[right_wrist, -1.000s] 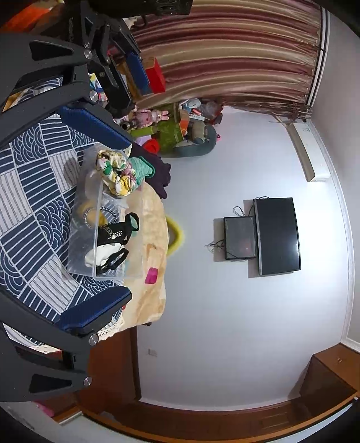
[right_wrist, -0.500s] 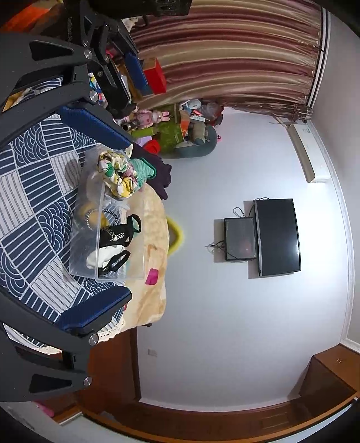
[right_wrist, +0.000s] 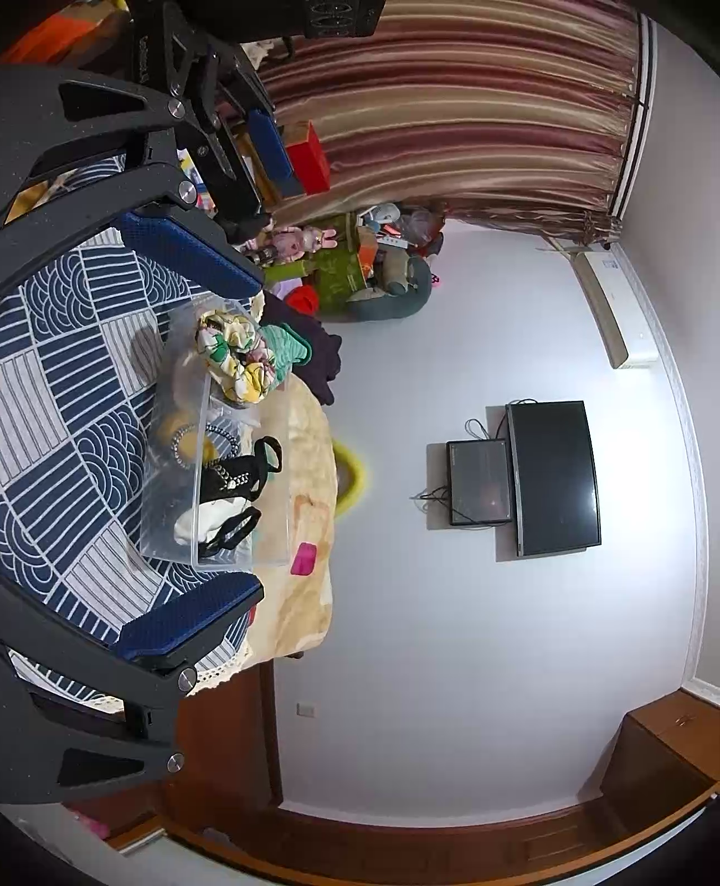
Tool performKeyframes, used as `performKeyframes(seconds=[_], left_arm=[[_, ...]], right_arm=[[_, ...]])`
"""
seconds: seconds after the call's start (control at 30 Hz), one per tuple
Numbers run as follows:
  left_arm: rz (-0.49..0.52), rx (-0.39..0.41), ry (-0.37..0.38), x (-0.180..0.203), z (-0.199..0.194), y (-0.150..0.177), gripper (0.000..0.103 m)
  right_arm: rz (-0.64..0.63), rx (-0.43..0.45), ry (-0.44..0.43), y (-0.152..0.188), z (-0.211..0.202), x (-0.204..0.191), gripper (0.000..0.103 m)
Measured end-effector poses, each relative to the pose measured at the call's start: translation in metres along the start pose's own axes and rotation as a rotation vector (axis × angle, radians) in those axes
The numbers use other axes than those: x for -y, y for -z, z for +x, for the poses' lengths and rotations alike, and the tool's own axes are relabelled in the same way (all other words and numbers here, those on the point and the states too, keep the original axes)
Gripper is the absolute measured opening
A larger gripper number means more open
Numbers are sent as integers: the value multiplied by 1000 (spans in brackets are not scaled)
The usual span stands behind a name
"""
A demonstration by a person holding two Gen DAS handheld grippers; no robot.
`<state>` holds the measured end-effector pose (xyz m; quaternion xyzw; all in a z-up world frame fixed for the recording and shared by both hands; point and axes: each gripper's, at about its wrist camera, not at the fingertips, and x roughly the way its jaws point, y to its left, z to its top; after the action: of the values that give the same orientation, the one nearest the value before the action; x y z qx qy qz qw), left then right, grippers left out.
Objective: Organize soft objects
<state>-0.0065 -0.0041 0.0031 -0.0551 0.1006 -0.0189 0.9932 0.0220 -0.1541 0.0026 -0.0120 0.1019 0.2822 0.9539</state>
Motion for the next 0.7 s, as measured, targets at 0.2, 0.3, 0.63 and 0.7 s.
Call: performKeyframes(seconds=[0.2,0.3,0.63,0.7], left_arm=[[-6,1,6,0,-1,1,102],[-13,-2,12,0,1,1,102],[-17,-23,26,0,6,2,102],[-17,-24,28,1,6,2,102]], right_arm=[[3,0,2,-1,-2,1,99],[6,-1,3,-2,-2,0,99],[6,-6,4,-3,-1,0,99],[6,-7,4,-2,0,1,99]])
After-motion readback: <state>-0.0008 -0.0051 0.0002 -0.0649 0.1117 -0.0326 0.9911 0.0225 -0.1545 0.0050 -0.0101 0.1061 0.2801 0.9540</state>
